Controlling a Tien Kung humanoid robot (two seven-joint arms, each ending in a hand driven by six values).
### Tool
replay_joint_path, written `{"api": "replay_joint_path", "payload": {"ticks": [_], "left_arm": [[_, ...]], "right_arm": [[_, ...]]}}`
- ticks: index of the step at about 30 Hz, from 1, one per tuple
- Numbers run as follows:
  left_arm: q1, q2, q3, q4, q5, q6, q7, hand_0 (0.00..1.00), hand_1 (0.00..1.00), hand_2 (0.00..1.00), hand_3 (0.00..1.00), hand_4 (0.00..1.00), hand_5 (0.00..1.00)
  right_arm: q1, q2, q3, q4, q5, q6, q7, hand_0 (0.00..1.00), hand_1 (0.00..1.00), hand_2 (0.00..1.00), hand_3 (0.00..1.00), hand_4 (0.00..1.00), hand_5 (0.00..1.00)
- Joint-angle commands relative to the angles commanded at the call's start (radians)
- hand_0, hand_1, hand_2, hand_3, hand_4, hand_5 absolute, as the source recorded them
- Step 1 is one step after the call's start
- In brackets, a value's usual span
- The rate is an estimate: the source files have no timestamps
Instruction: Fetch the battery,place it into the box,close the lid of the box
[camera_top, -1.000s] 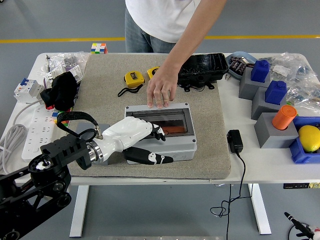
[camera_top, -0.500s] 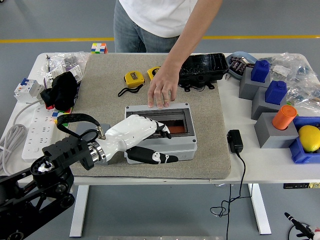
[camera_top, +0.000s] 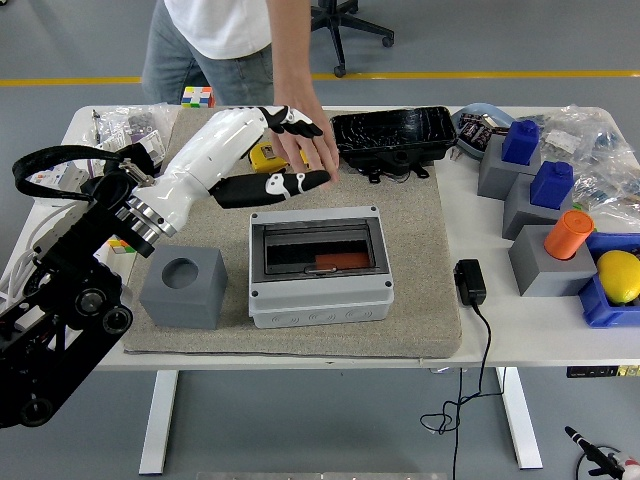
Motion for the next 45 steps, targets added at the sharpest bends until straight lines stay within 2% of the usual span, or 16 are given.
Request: {"api": "replay_joint_path", "payload": {"ticks": [5, 6, 8, 11, 12, 17, 18, 19, 21, 26, 31, 33, 37, 43, 45], "left_arm": [[0.017, -0.042, -0.122, 0.066, -0.201, -0.007, -0.088, 0.760, 0.793, 0.770, 0.766, 0.998, 0.998], [0.022, -0.048, -0.144, 0.080, -0.246, -0.012, -0.101, 0.866, 0.895, 0.865, 0.845, 0.998, 0.998], [0.030, -0.054, -0.179, 0.104, -0.331, -0.030, -0.116, 0.866, 0.895, 0.865, 0.845, 0.998, 0.998], [0.041, -0.053, -0.220, 0.144, -0.450, -0.063, -0.131, 0.866, 0.895, 0.865, 0.845, 0.998, 0.998], [0.043, -0.050, -0.226, 0.160, -0.495, -0.074, -0.137, 0.956, 0.960, 0.907, 0.875, 0.998, 0.998], [0.051, -0.046, -0.242, 0.233, -0.702, -0.131, -0.149, 0.956, 0.960, 0.907, 0.875, 0.998, 0.998], [0.051, -0.047, -0.244, 0.242, -0.737, -0.135, -0.149, 0.998, 0.998, 0.959, 0.915, 0.998, 0.998], [0.051, -0.049, -0.249, 0.259, -0.779, -0.144, -0.150, 0.998, 0.998, 0.959, 0.915, 0.998, 0.998], [0.052, -0.049, -0.259, 0.280, -0.816, -0.153, -0.149, 0.998, 0.998, 0.959, 0.915, 0.998, 0.998], [0.056, -0.026, -0.293, 0.335, -0.780, -0.148, -0.123, 0.998, 0.998, 0.970, 0.935, 0.998, 0.998], [0.059, -0.011, -0.317, 0.397, -0.799, -0.182, -0.101, 0.998, 0.998, 0.979, 0.943, 0.998, 0.998], [0.060, -0.009, -0.327, 0.410, -0.788, -0.181, -0.096, 0.998, 0.998, 0.979, 0.943, 0.998, 0.998], [0.066, -0.003, -0.375, 0.389, -0.625, -0.128, -0.045, 0.998, 0.998, 0.973, 0.940, 0.998, 0.998], [0.074, -0.006, -0.408, 0.348, -0.379, -0.114, 0.028, 0.998, 0.998, 0.969, 0.936, 0.998, 0.998], [0.079, -0.009, -0.417, 0.340, -0.332, -0.107, 0.035, 0.998, 0.998, 0.969, 0.936, 0.998, 0.998]], "right_arm": [[0.001, 0.003, -0.005, 0.000, 0.004, 0.000, 0.000, 0.867, 0.791, 0.770, 0.845, 0.998, 0.998], [0.000, 0.003, -0.007, 0.000, 0.006, 0.000, 0.001, 0.865, 0.791, 0.770, 0.846, 0.998, 0.998], [0.000, 0.005, -0.007, 0.000, 0.006, 0.000, 0.001, 0.865, 0.791, 0.770, 0.846, 0.998, 0.998], [-0.002, 0.006, -0.007, 0.000, 0.006, 0.000, 0.000, 0.865, 0.791, 0.770, 0.846, 0.998, 0.998], [-0.002, 0.006, -0.007, 0.000, 0.006, 0.000, 0.000, 0.866, 0.791, 0.770, 0.845, 0.998, 0.998], [-0.004, 0.008, -0.009, 0.000, 0.007, 0.000, 0.001, 0.866, 0.791, 0.770, 0.845, 0.998, 0.998], [-0.004, 0.008, -0.008, 0.000, 0.006, 0.000, 0.001, 0.866, 0.791, 0.770, 0.846, 0.998, 0.998], [-0.002, 0.009, -0.007, 0.000, 0.006, 0.000, 0.000, 0.866, 0.791, 0.770, 0.846, 0.998, 0.998], [0.000, 0.008, -0.013, 0.000, 0.013, 0.000, 0.002, 0.866, 0.791, 0.770, 0.846, 0.998, 0.998], [0.002, 0.007, 0.002, 0.000, 0.003, 0.000, 0.000, 0.867, 0.791, 0.770, 0.846, 0.998, 0.998], [0.002, 0.004, 0.032, 0.000, -0.023, 0.001, -0.003, 0.866, 0.791, 0.770, 0.845, 0.998, 0.998], [0.003, 0.004, 0.031, 0.000, -0.022, 0.001, -0.003, 0.866, 0.791, 0.770, 0.845, 0.998, 0.998], [0.005, 0.006, 0.019, 0.000, -0.006, 0.000, 0.000, 0.866, 0.791, 0.770, 0.845, 0.998, 0.998], [0.003, 0.007, 0.038, 0.000, -0.023, 0.002, -0.002, 0.866, 0.790, 0.770, 0.845, 0.998, 0.998], [0.003, 0.007, 0.043, 0.000, -0.027, 0.002, -0.003, 0.866, 0.790, 0.770, 0.845, 0.998, 0.998]]}}
